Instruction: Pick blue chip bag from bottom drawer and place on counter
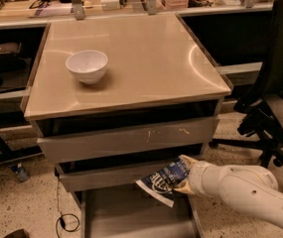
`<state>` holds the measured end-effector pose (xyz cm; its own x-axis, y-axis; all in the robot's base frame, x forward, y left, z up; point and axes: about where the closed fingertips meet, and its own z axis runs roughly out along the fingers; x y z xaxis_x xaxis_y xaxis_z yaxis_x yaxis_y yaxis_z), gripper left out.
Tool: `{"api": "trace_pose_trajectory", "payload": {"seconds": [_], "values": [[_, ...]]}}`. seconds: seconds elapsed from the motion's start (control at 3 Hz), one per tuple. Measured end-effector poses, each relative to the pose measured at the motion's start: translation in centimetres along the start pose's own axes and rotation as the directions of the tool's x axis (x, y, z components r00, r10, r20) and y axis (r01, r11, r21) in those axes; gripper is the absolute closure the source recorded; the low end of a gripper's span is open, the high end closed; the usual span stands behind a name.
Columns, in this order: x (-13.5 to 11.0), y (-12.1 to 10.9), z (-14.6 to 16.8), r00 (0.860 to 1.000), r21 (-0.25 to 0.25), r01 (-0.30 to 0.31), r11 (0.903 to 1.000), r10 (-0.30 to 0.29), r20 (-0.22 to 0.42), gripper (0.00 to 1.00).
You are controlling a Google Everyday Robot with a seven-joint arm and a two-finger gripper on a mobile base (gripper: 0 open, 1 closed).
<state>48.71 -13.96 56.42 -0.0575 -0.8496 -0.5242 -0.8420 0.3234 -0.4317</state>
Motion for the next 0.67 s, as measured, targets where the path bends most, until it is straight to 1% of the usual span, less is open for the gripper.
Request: {"api": "trace_pose_trajectory", "payload": {"seconds": [0.33, 0.67], "values": [[-3.54, -1.46, -2.66, 0.999, 0.017, 0.051, 0.9985, -0.052, 0.017, 1.0], [-3.97, -1.35, -2.76, 0.998, 0.013, 0.06, 0.9981, -0.06, 0.021, 1.0]]}}
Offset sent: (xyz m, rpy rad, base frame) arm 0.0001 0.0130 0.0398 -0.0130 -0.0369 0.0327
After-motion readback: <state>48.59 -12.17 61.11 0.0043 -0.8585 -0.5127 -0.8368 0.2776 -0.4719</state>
